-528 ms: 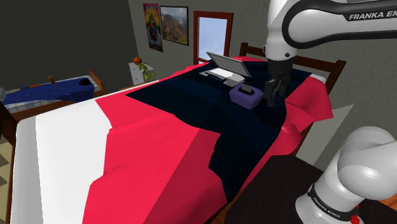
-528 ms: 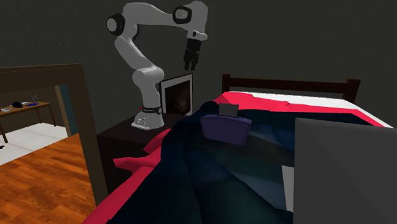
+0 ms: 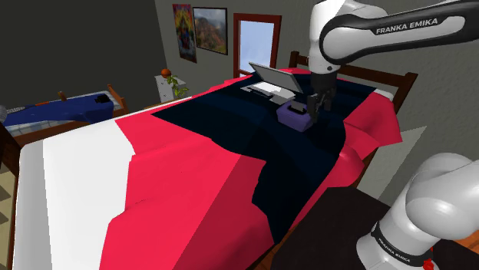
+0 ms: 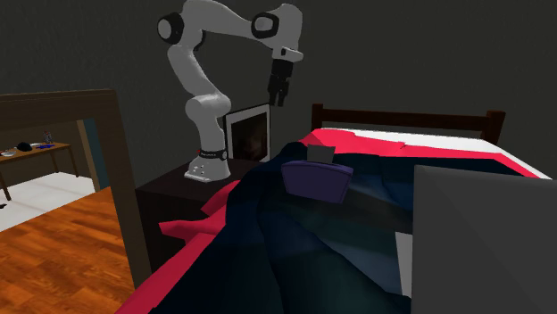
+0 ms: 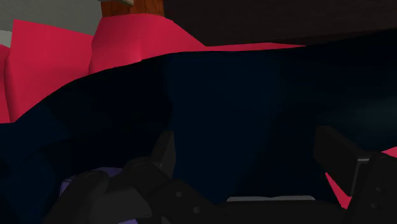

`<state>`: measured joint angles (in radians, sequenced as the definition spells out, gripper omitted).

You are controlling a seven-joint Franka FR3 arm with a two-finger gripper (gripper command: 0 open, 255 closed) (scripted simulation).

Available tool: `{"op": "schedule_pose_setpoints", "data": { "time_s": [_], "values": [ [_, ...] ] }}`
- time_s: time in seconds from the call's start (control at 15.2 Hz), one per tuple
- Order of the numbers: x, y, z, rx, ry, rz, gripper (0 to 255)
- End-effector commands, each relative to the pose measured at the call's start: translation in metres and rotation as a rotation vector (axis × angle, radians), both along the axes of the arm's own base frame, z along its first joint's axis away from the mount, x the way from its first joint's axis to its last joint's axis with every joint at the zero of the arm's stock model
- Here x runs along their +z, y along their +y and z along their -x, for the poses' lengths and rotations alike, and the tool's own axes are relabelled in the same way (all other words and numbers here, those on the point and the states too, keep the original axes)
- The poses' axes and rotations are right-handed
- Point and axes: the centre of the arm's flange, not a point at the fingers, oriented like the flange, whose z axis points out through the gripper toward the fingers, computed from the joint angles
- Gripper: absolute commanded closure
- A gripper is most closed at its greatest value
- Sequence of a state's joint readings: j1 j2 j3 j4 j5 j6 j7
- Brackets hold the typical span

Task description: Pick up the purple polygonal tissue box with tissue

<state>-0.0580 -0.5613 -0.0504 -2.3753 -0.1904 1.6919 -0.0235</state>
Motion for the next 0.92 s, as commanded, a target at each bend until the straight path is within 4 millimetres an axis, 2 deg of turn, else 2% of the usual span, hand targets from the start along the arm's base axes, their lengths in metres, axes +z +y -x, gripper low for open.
{"op": "schedule_pose_setpoints", "data": {
  "time_s": [0.0,0.86],
  "values": [
    [-0.007,-0.017,-0.016,-0.002,-0.010,0.012,0],
    [-0.042,-0.119,-0.132,-0.017,-0.072,0.081,0]
  ]
}}
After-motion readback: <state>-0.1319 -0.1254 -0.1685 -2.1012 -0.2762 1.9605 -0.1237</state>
